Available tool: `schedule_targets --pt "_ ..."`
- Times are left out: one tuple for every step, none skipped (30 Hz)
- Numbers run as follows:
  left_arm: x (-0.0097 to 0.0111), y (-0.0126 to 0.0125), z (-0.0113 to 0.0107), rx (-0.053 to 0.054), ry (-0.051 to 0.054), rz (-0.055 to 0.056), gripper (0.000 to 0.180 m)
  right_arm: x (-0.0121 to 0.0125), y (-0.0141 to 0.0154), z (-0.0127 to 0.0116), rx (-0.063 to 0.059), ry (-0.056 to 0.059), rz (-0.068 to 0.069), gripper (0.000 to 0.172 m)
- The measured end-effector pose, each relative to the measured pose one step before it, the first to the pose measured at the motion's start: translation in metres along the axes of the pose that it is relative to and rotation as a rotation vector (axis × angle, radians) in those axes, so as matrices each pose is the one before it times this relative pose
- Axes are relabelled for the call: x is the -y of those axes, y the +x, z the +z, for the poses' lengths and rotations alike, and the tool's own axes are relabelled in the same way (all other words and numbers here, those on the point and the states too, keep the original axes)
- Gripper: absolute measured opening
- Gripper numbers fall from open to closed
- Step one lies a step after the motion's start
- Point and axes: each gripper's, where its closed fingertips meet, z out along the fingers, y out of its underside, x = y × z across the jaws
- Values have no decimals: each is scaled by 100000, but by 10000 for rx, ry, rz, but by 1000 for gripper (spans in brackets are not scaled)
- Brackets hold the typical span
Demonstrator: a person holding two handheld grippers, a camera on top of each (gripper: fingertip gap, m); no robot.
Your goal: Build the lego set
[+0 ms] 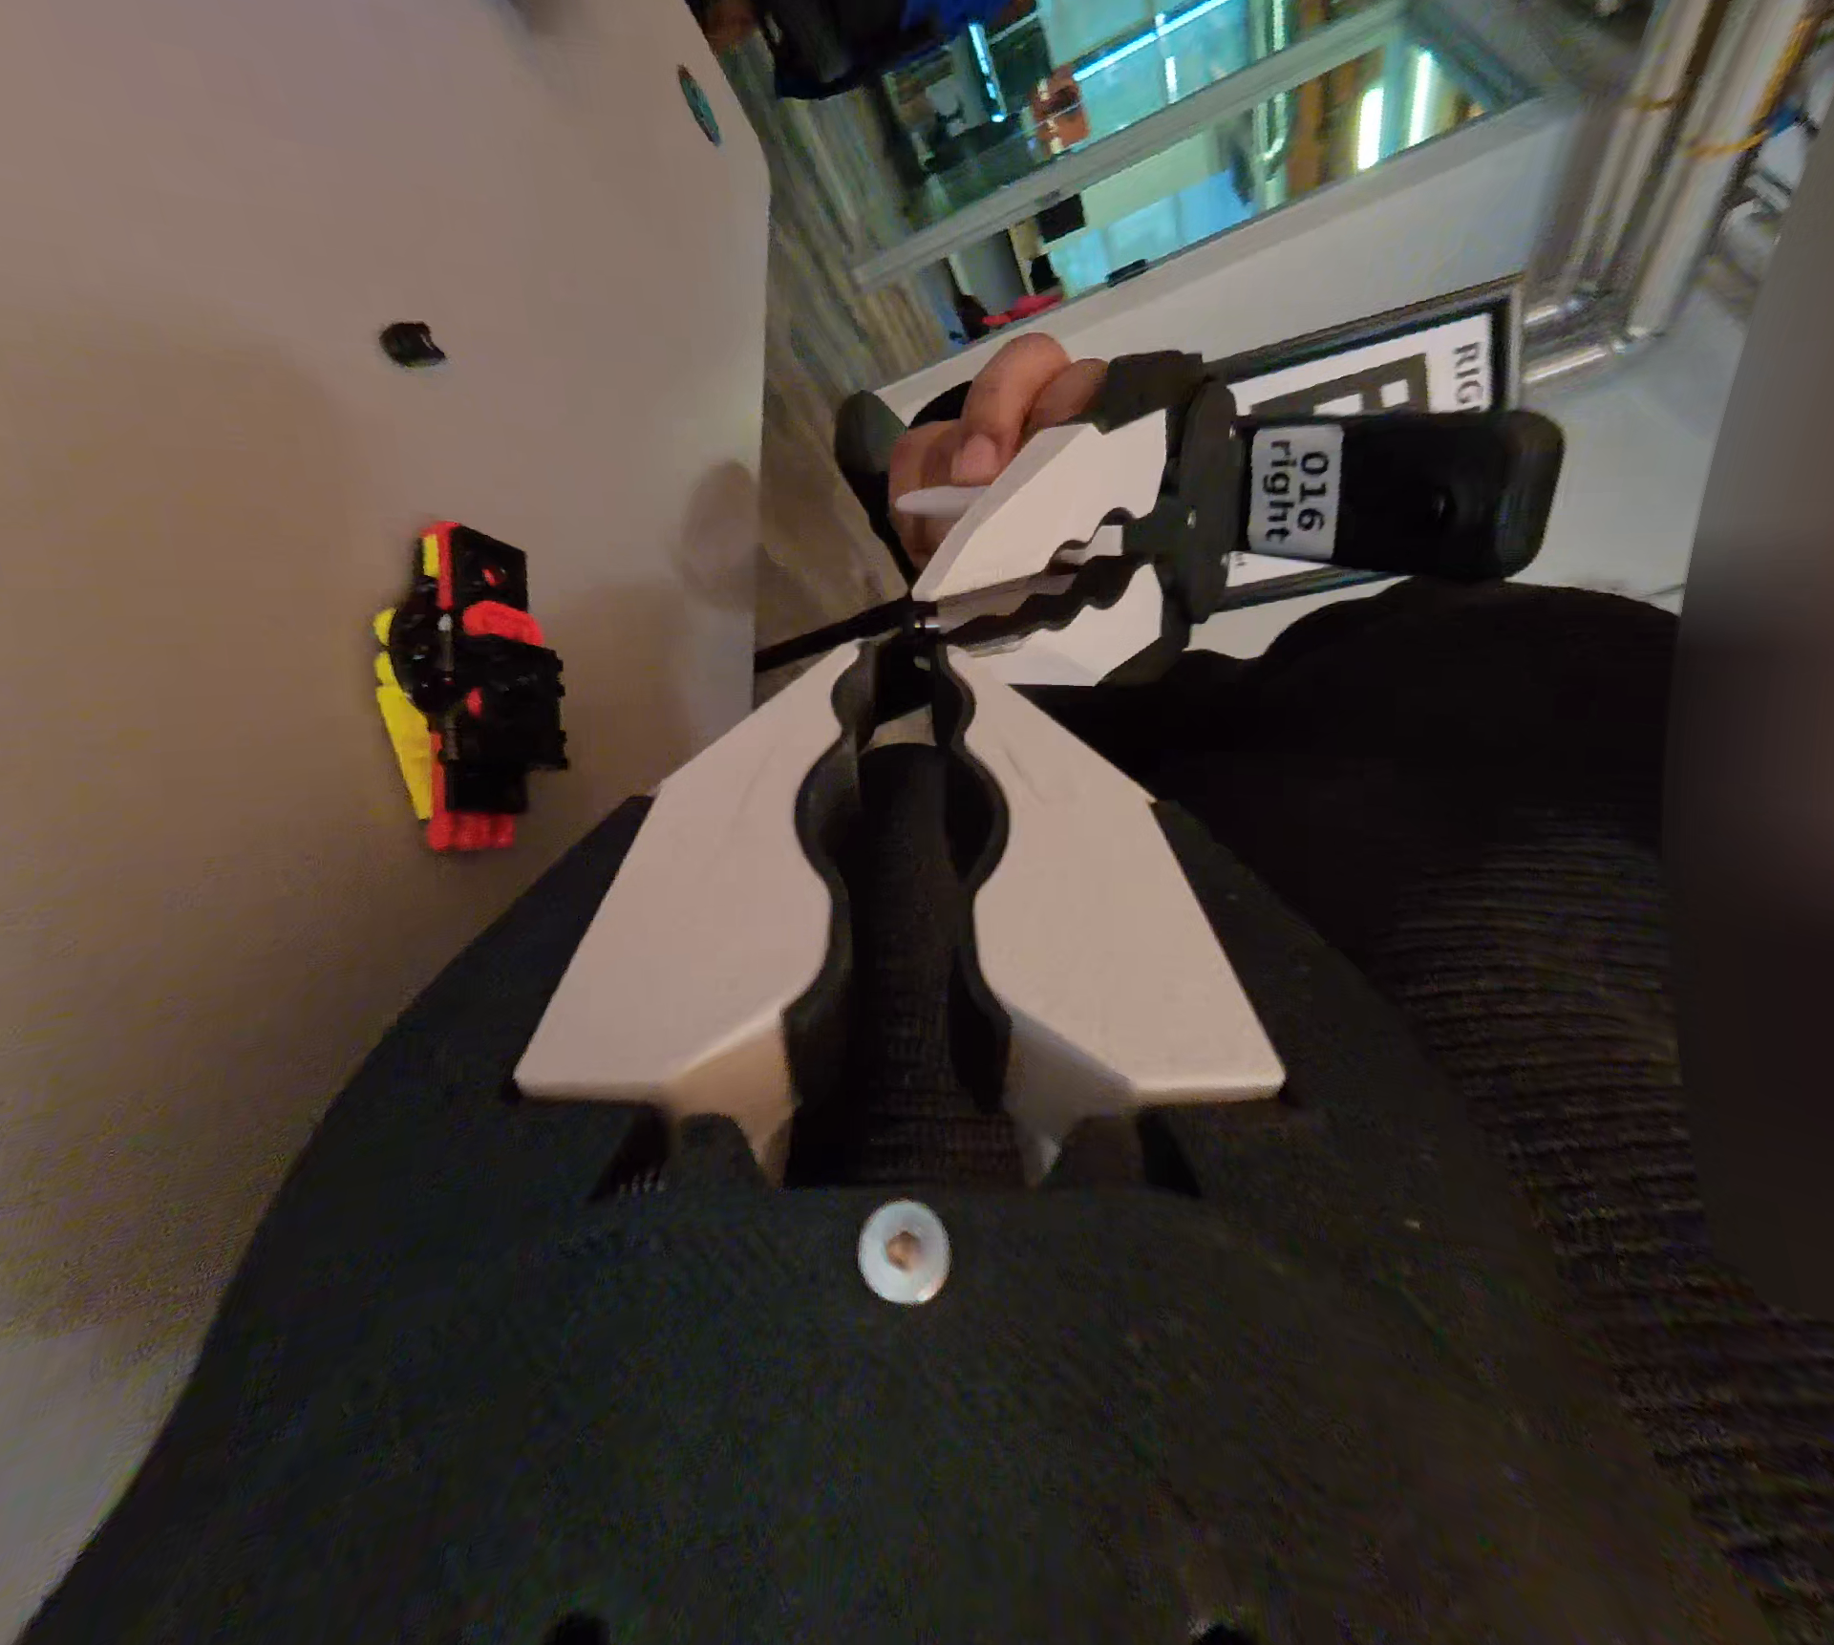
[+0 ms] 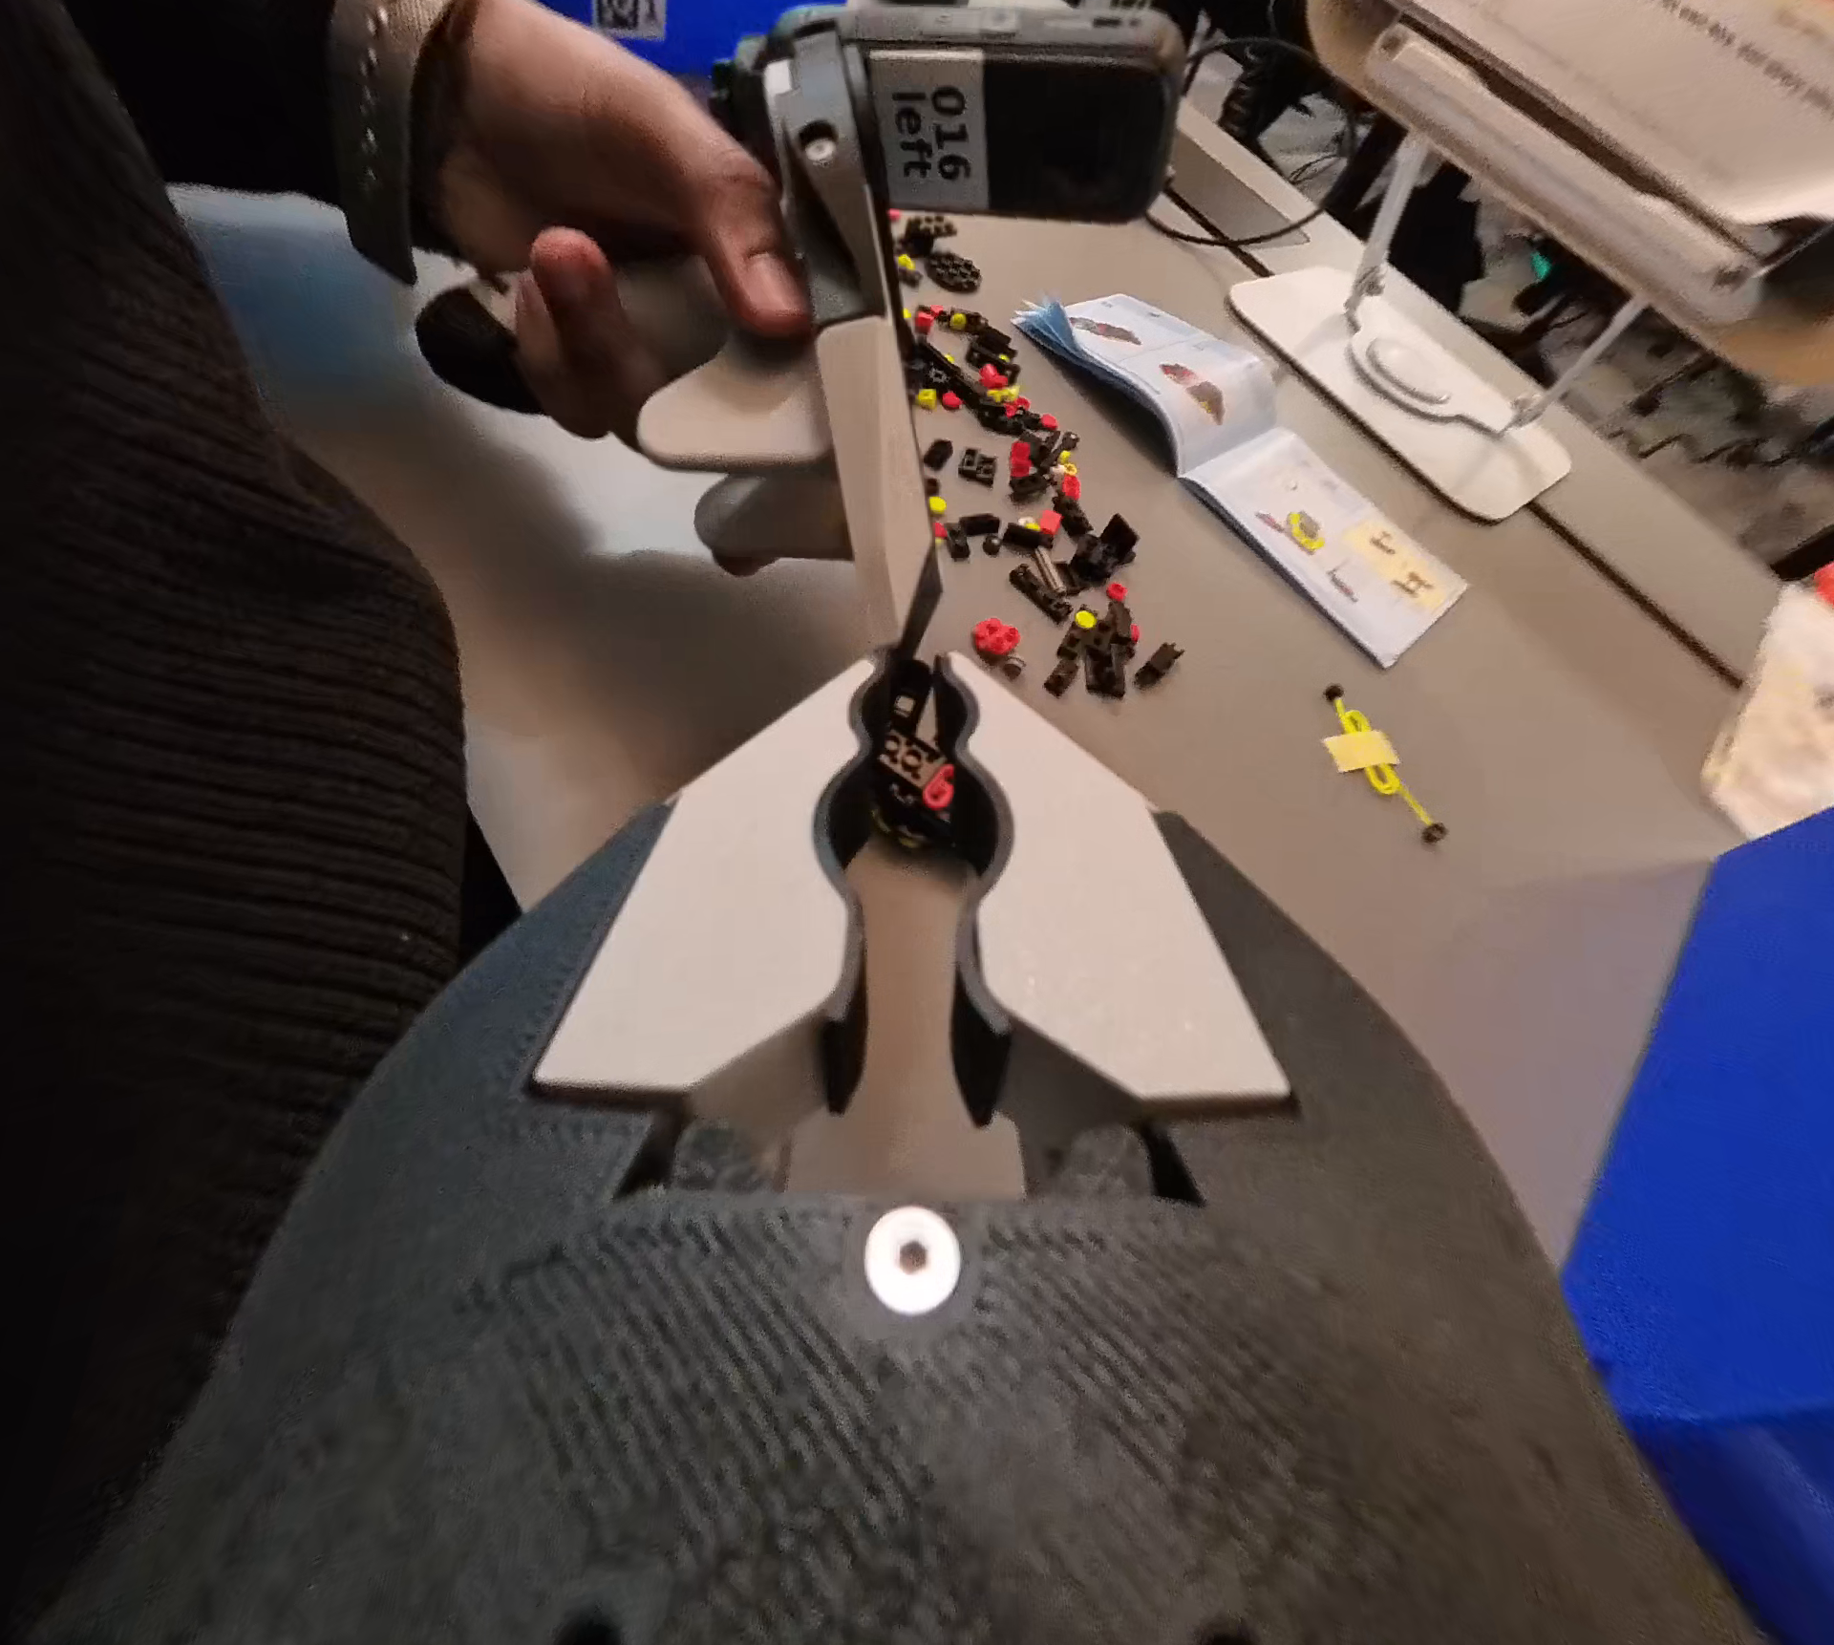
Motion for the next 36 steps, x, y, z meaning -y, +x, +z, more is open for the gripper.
schedule_targets --pt "-130 39 28 -124 -58 -139 8 -34 -132 19 -45 -66 -265 6" --pt "-132 -71 39 -35 -57 -64 8 -12 -149 15 15 -34 -149 6" --pt "-81 -31 31 -27 -33 -28 8 -14 -122 26 30 -24 -54 6" --pt "24 39 -10 -61 27 -53 7 -45 -84 32 51 -21 -13 6" --pt "57 118 -8 -112 32 -64 11 27 -121 6 83 25 16 6" --pt "86 96 -14 -99 43 -79 10 44 -132 14 90 31 37 6" --pt "-9 -57 -15 6 -6 -7 10 7 -85 18 63 4 18 6" --pt "-95 -180 19 105 -55 47 11 -15 -87 15 42 -13 -16 6" --pt "-103 -80 38 44 -55 35 11 -27 -74 33 28 -18 -35 6" --pt "-49 18 18 -28 -29 -21 11 -51 -31 43 -5 -37 -38 6" --pt "-35 -31 12 6 -24 -9 10 -50 -43 43 -4 -39 -37 6" --pt "-53 -66 0 31 -34 7 10 -61 -47 54 5 -41 -35 6" --pt "-68 -71 -13 25 -42 -3 10 -61 -40 62 12 -34 -17 6" --pt "-68 -40 1 3 -37 -12 9 -59 -64 57 27 -24 7 6" --pt "-75 -48 5 -5 -40 -29 9 -54 -64 45 40 -15 19 6" --pt "-80 -33 16 -22 -46 -32 9 -35 -30 25 31 3 40 6" --pt "-75 16 20 -58 -40 -43 9 -6 26 14 9 18 70 6" --pt "-77 9 29 -51 -40 -44 9 -9 43 12 15 19 93 6" --pt "16 -31 -3 -28 13 -37 10 10 -20 -11 62 28 101 6" --pt "-14 -46 -7 -19 -7 -32 12 38 -29 -13 53 42 84 6" --pt "-20 -17 -2 -34 -11 -26 13 17 -21 2 26 32 51 6" --pt "14 10 10 -35 15 -31 12 3 -15 17 16 14 30 6" --pt "-30 -6 29 -18 -14 -23 12 -8 -34 41 23 0 27 6" --pt "-98 -15 49 -11 -51 -9 13 -36 -85 61 38 -13 24 6" --pt "-98 -31 73 -3 -50 -15 12 -57 -102 82 41 -29 7 6" --pt "-51 -30 61 -4 -26 -8 9 -101 -76 78 16 -57 -25 6" --pt "23 -36 35 24 17 -10 5 -91 -5 60 -30 -54 -52 6" --pt "67 -7 -11 9 23 46 5 24 85 -2 -77 8 -42 6" --pt "151 91 -38 -42 59 4 4 85 108 -35 -73 57 4 6" --pt "127 99 -23 -53 57 -4 4 103 134 -37 -53 69 53 6" --pt "139 51 -38 -26 73 12 4 48 140 -38 -49 61 90 6" --pt "203 -28 -98 11 119 0 4 6 223 -72 -91 57 101 6" --pt "309 -39 -183 -5 176 -19 4 39 377 -127 -169 82 111 7" --pt "338 22 -237 -66 184 -72 4 110 475 -186 -199 119 150 10" --pt "371 106 -261 -138 207 -117 4 190 399 -200 -120 158 201 11" --pt "340 207 -211 -212 199 -149 4 237 271 -187 -29 190 244 11"
